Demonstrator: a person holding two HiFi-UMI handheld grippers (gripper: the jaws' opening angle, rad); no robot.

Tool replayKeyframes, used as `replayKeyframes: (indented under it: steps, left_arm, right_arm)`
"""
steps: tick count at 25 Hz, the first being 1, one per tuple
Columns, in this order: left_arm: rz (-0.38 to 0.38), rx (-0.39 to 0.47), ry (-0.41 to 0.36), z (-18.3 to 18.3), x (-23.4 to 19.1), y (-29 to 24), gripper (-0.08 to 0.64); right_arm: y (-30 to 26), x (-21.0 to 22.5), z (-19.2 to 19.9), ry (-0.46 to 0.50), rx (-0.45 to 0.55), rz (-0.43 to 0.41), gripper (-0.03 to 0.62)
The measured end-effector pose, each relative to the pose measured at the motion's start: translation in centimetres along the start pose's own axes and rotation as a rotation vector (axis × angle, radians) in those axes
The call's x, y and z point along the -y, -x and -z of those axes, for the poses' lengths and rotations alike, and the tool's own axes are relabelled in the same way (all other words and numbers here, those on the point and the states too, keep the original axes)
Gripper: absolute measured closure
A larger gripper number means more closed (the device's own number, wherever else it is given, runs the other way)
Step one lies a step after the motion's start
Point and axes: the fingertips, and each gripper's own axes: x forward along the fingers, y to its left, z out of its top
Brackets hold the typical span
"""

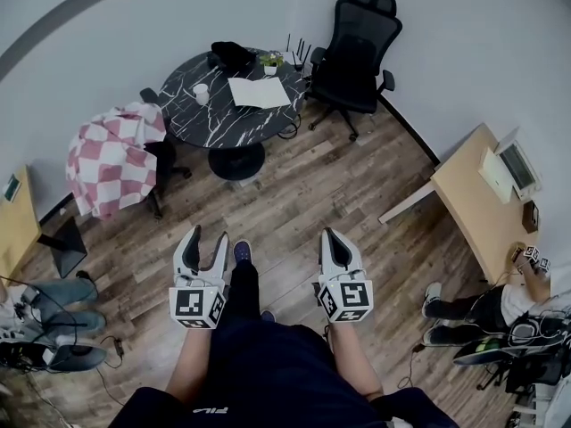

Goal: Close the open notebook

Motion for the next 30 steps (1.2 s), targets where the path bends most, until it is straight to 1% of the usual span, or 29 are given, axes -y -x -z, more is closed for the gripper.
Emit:
replayKeyframes:
  steps: [5, 8, 16, 23, 30]
  left_arm:
    - [0.003, 0.01, 0.001, -0.2, -1.0, -2.5, 0.333]
    - [-0.005, 0.009, 0.003, -0.1, -2.4, -4.1, 0.333]
    - [-0.027, -0.001, 0.012, 0.2, -5.8, -9.1, 0.333]
    - [-0.034, -0.021, 0.022, -0.3, -8.5, -14.9, 0.333]
    - [-0.037, -0.039, 0.034, -1.7, -12.4, -22.3, 0.333]
  right_arm:
    - [-2.6, 1.2, -0.4, -0.006, 0.015, 0.013, 0.583]
    - [-4.7, 1.6, -0.4, -0.008, 0.012, 0.013, 0.583]
    - [-11.1, 2.1, -0.8, 0.017, 0.002, -0.015, 0.584]
    - [-17.3, 3.6, -1.7, 0.015, -0.015, -0.022, 0.584]
    - [-25.2, 5.4, -3.5, 0.012, -0.035, -0.008, 0.584]
